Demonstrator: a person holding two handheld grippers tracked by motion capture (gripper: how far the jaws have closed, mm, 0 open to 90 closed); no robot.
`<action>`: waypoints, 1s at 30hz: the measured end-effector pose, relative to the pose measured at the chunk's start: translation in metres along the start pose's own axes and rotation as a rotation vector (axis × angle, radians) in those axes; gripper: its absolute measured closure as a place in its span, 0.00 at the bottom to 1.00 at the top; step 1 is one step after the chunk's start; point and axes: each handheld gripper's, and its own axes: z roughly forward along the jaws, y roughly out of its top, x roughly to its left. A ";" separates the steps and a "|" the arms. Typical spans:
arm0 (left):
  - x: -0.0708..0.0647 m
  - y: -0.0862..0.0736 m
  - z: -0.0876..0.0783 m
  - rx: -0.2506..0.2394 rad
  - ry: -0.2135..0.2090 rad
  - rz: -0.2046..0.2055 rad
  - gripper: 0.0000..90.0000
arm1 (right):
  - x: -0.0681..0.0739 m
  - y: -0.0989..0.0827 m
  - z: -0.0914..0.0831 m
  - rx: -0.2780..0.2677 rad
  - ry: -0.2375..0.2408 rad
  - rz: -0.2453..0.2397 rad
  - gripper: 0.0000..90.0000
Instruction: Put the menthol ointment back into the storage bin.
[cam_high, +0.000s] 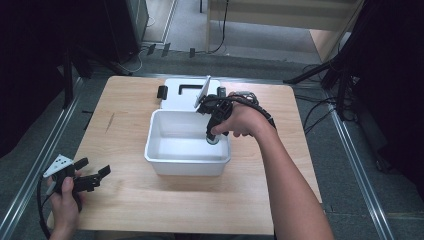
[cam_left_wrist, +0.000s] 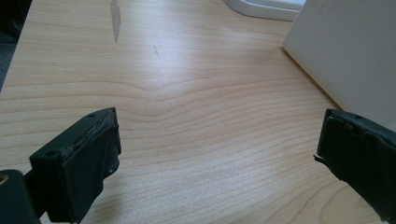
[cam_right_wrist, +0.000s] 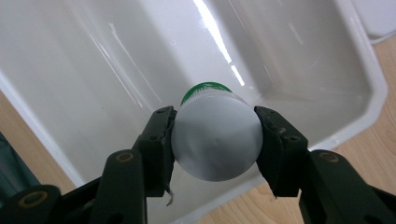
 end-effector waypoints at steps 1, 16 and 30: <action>0.000 0.000 0.000 -0.001 0.000 0.000 0.00 | 0.000 0.000 0.002 -0.002 0.001 -0.008 0.57; 0.000 0.000 0.000 -0.001 0.000 0.003 0.00 | 0.000 -0.001 0.030 0.023 0.005 -0.051 0.57; 0.000 0.000 0.000 0.003 0.001 0.004 0.00 | 0.004 -0.005 0.048 0.022 -0.002 -0.096 0.57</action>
